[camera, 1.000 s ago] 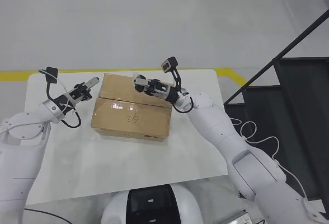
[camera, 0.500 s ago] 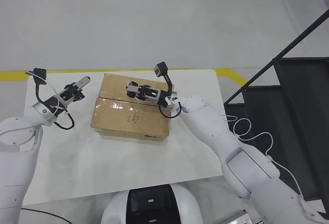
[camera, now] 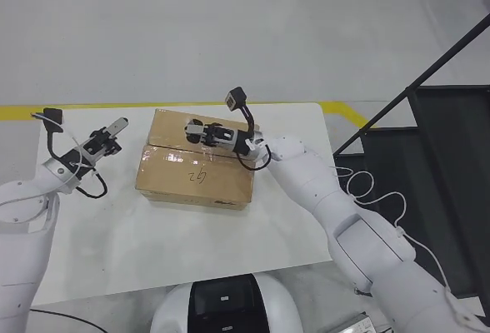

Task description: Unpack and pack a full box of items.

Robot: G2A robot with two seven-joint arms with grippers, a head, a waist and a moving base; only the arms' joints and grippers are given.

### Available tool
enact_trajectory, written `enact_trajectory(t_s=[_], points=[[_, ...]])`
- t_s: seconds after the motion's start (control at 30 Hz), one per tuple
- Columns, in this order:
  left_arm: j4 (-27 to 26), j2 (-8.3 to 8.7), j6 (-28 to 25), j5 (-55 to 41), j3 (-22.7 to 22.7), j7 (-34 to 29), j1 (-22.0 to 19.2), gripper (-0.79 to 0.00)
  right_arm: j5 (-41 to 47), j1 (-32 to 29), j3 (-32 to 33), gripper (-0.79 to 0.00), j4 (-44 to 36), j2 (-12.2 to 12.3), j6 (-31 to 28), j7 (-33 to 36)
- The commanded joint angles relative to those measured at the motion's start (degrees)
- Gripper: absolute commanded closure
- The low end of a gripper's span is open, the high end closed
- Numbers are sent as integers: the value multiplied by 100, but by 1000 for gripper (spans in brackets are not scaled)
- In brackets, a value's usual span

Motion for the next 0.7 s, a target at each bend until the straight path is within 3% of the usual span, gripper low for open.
enact_trajectory(t_s=[0.0,0.37,0.67], points=[[102,-2,65,216,64,83,-44,-785,-133,31,-28,0,23,-11,-17,-37],[1059,-110,52,753,507,949,-404,-785,-598,41,70,0,-325,82,-170,-38],[2190,-282,12,695,1171,565,-1049,-785,-664,-230,444,0,-1107,326,-17,110]])
